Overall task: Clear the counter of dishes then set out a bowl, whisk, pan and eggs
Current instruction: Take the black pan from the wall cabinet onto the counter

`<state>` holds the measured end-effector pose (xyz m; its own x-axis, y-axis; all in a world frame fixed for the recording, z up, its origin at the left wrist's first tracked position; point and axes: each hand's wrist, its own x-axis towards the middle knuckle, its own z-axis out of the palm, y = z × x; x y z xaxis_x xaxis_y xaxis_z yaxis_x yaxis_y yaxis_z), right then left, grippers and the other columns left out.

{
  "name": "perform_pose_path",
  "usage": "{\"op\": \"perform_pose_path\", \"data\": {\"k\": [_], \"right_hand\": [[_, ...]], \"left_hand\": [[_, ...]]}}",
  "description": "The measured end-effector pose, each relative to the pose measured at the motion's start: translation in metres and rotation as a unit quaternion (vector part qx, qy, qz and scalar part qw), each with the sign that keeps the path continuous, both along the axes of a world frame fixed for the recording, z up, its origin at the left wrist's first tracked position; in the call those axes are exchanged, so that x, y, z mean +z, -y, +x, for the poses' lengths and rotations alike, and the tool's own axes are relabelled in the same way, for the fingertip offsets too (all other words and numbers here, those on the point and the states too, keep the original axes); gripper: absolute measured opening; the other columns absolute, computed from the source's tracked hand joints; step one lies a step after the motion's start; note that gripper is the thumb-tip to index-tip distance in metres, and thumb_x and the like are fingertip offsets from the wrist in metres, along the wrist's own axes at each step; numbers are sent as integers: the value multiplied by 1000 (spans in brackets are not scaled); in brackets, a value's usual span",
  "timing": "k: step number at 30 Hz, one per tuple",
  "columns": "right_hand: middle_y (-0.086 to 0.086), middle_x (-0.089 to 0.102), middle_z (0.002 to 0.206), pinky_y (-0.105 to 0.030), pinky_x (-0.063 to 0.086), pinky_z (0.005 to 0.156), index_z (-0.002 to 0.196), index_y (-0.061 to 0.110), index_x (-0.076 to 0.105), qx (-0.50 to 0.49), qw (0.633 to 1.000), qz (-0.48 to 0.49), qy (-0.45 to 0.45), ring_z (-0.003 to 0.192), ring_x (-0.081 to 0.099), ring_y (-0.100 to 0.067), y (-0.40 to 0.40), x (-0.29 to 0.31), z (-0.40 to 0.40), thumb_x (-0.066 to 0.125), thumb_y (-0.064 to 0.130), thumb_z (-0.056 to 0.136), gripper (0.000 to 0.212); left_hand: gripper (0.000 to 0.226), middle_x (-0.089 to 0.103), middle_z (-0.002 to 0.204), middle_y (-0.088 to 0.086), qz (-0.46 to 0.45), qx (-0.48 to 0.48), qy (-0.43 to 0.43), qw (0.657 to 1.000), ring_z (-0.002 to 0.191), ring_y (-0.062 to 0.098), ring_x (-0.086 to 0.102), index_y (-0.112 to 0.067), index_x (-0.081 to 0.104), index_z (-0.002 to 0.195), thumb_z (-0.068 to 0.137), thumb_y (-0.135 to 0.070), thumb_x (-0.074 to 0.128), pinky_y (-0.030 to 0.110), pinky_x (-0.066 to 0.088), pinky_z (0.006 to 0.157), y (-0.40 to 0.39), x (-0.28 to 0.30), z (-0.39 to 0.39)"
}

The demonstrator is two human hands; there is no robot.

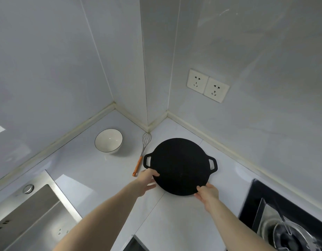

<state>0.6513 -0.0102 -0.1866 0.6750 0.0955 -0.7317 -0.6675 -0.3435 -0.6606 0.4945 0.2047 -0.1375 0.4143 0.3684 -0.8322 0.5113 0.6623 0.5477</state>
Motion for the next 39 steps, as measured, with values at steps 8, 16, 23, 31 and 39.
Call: {"op": "perform_pose_path", "data": {"k": [8,16,23,31,39], "right_hand": [[-10,64,105,-34,55,88,111,13,63,-38,999,5,-4,102,66,-31,0,6,1,58,-11,92,31],[-11,55,142,-39,58,95,144,9,52,20,999,14,21,107,65,-26,13,23,-20,63,-5,90,57],[2,58,131,-25,59,76,131,22,60,136,980,42,141,108,64,-14,40,95,-92,65,10,93,40],[19,58,130,-14,50,73,131,33,59,169,957,-9,237,109,63,-3,102,158,-201,69,21,94,39],[22,57,134,-11,44,86,136,36,57,117,951,-57,281,120,56,2,198,208,-289,70,25,94,46]], "left_hand": [[59,47,141,4,43,-99,-16,994,130,27,51,-14,46,143,88,-8,66,43,54,103,3,2,-19],[58,48,149,3,163,-223,-26,961,128,26,52,-17,48,147,91,-5,59,40,52,104,23,25,-57],[51,60,136,2,280,-288,17,916,108,16,60,-30,55,138,93,-7,54,28,51,91,51,66,-105],[46,54,129,-16,363,-367,150,843,125,9,54,-37,56,135,96,-14,59,25,49,97,106,117,-138],[44,49,142,-25,395,-468,247,751,124,1,52,-38,60,130,93,-14,62,23,45,100,164,139,-177]]}}
